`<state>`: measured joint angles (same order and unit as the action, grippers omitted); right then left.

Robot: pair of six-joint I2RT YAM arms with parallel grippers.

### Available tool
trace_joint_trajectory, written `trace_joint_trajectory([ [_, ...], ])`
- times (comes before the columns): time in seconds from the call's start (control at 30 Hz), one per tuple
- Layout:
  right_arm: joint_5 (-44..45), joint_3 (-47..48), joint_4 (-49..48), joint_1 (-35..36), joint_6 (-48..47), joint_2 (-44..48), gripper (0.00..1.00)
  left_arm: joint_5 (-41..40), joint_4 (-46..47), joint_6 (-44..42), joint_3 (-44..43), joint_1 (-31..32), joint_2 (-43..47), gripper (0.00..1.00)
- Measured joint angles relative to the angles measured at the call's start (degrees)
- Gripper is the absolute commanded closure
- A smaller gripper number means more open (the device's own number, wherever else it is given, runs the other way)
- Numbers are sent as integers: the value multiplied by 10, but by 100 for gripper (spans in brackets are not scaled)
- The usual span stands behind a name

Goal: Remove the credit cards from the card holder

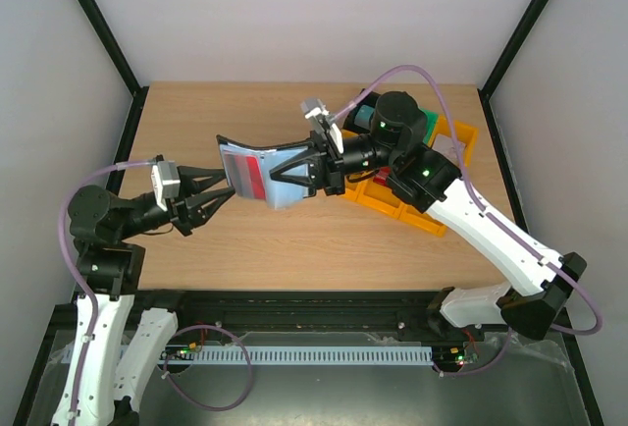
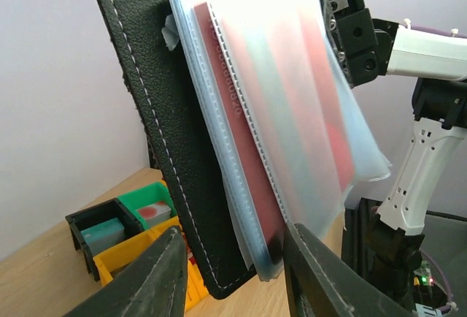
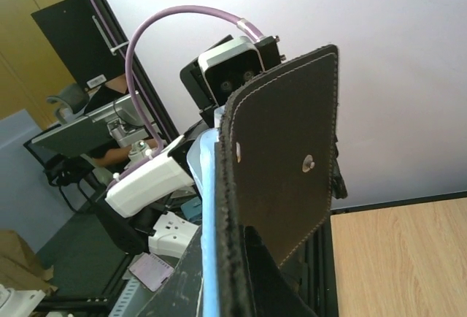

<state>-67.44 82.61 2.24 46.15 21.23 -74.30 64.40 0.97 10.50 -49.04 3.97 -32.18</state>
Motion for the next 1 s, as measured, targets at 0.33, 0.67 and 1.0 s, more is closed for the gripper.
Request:
trace_joint_trajectory([
  [0.33, -26, 2, -24, 33, 10, -26, 98, 7, 31, 18, 15, 9, -2, 47],
  [0.67, -68, 5, -11, 35, -7, -37, 98, 62, 12, -1, -1, 16, -4, 39],
  [1.0, -85, 12, 25, 14, -37, -14, 98, 76, -136, -139, -61, 15, -13, 38],
])
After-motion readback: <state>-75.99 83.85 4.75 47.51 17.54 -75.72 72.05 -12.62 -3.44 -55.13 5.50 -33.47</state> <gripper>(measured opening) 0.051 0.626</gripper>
